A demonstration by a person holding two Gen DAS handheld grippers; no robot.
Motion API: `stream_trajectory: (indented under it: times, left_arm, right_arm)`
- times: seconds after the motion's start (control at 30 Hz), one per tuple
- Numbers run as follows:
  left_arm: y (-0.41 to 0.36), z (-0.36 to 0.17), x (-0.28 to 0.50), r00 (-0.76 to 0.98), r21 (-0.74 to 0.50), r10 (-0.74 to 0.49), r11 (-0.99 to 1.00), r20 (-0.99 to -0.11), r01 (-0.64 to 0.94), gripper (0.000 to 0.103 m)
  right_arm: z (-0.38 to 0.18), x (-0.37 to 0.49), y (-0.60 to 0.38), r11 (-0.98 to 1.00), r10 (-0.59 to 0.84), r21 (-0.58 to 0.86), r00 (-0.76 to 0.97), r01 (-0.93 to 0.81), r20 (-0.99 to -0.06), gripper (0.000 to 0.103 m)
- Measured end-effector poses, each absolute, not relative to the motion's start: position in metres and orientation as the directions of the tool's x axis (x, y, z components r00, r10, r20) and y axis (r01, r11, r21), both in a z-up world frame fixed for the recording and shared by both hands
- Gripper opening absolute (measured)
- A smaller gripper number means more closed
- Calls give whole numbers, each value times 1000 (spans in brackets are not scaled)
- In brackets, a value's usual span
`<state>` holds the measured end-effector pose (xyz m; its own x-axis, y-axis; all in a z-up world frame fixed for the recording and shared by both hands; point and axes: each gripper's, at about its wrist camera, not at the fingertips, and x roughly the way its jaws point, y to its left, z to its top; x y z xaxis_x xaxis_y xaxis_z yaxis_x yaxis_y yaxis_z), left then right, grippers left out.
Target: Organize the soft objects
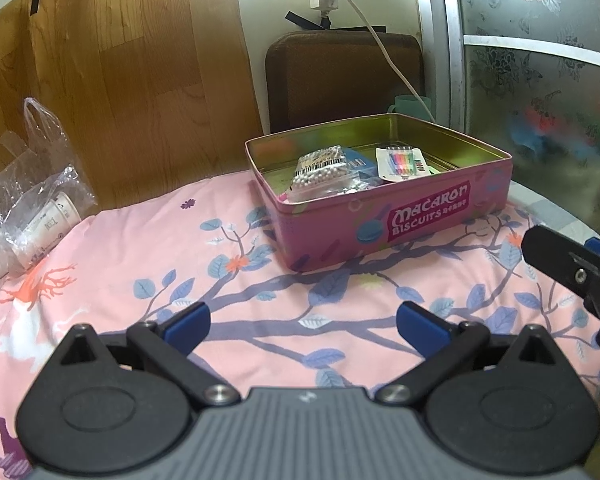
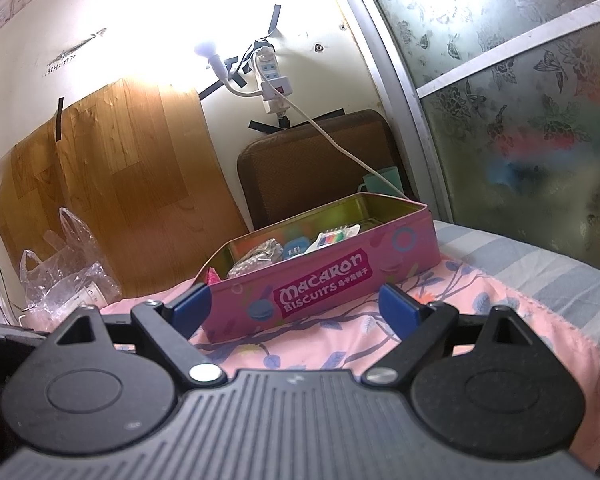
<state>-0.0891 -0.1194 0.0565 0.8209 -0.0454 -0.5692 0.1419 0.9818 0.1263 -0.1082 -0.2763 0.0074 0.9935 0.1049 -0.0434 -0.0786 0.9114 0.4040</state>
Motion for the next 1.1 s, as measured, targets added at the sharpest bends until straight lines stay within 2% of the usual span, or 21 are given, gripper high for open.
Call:
stream_trajectory:
  times: [1.1]
  left_arm:
    - [-125,58,-87,794,88,-92,980,-600,180,103]
  right_arm:
    - [6,-107,-278,911,108,404,993,-82,-43,93]
